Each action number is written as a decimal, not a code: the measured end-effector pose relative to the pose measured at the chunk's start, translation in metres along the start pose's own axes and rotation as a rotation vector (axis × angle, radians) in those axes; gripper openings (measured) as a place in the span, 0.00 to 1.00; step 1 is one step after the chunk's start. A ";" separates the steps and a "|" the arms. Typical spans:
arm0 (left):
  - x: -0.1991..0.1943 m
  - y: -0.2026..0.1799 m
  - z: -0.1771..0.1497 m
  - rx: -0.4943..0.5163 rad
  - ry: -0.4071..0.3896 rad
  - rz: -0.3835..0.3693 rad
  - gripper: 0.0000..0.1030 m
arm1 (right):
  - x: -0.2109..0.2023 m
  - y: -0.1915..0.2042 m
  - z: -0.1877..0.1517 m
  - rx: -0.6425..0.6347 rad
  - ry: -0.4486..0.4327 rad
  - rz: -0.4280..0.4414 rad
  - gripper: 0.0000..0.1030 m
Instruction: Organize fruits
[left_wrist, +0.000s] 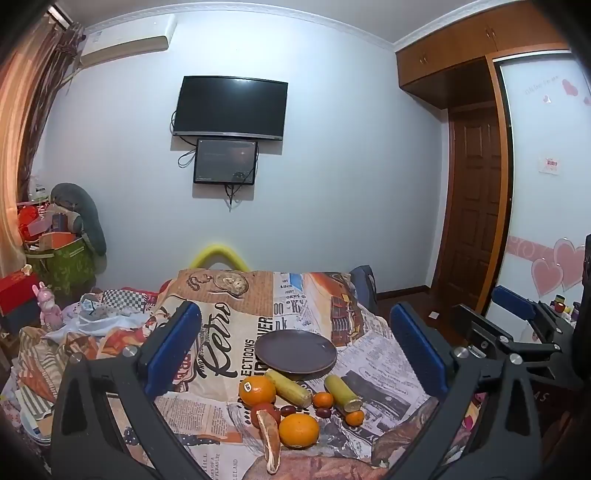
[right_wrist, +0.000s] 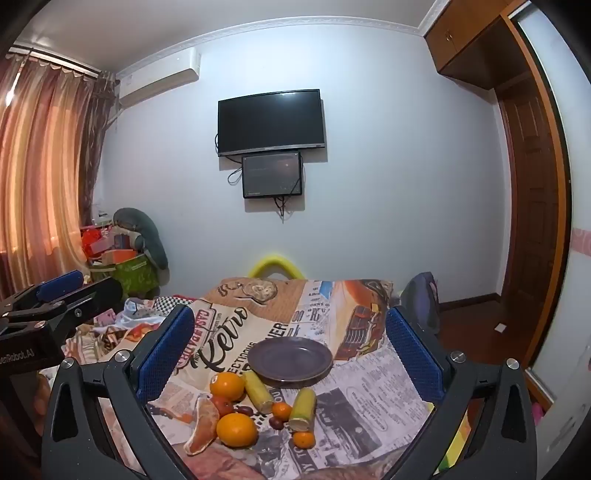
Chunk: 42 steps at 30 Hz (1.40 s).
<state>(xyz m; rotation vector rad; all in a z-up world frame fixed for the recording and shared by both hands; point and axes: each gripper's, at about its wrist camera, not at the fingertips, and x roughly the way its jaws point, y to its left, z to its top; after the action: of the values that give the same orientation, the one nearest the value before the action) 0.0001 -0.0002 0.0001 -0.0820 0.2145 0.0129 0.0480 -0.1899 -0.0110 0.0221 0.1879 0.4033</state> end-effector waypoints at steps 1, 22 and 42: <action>0.000 0.000 0.000 0.000 -0.002 0.004 1.00 | 0.000 0.000 0.000 0.000 -0.002 0.001 1.00; 0.002 -0.002 -0.004 0.010 -0.011 0.004 1.00 | 0.003 0.002 -0.004 -0.003 0.001 0.008 1.00; 0.003 -0.001 -0.003 0.011 -0.008 -0.001 1.00 | 0.002 0.002 -0.002 -0.001 0.001 0.011 1.00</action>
<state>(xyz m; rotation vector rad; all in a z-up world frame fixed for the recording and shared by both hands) 0.0027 -0.0011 -0.0031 -0.0712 0.2062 0.0115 0.0485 -0.1870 -0.0135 0.0222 0.1889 0.4142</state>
